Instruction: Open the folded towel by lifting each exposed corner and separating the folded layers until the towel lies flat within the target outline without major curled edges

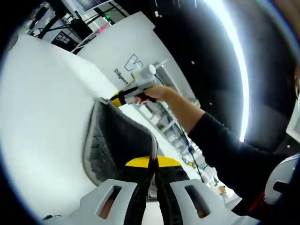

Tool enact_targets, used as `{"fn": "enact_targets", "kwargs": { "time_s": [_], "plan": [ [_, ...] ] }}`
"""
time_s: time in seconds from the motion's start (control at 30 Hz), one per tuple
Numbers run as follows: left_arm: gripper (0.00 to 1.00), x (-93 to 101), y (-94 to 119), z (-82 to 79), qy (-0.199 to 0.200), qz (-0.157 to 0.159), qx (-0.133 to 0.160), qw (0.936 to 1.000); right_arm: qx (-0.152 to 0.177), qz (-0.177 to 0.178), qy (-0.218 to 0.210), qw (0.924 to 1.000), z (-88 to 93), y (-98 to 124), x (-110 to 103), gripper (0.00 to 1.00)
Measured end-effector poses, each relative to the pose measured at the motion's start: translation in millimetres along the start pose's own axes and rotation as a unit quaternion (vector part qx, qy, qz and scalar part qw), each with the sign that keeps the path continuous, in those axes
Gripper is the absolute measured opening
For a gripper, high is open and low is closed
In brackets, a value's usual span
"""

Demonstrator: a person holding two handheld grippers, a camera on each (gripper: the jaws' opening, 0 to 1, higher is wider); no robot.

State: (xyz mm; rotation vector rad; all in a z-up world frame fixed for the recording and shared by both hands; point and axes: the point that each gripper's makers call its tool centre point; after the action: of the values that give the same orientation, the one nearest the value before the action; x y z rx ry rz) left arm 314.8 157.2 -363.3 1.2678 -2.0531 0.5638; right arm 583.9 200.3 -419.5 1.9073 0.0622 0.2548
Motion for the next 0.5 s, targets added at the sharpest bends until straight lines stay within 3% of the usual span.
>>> {"fn": "enact_targets", "kwargs": {
  "time_s": [0.37, 0.5],
  "plan": [
    [0.01, -2.1, -3.9, 1.2, 0.002, 0.000, -0.001, 1.0000, -0.011, 0.020, 0.036, 0.9991, 1.6, 0.1, 1.3, 0.17],
    [0.01, -2.6, -5.3, 1.5, 0.001, -0.001, 0.000, 1.0000, -0.010, 0.016, 0.037, 0.9991, 2.6, 4.3, 2.2, 0.09]
  ]
}}
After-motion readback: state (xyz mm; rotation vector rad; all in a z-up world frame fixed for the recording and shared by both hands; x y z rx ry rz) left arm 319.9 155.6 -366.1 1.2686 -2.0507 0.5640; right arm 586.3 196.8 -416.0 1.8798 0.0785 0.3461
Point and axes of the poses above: the point that each gripper's makers call its tool centre point, and the gripper's own axes: y roughly backward along the fingers, x roughly to its right, z roughly out of its underside, and after that the axes turned 3 degrees about -y, right-handed
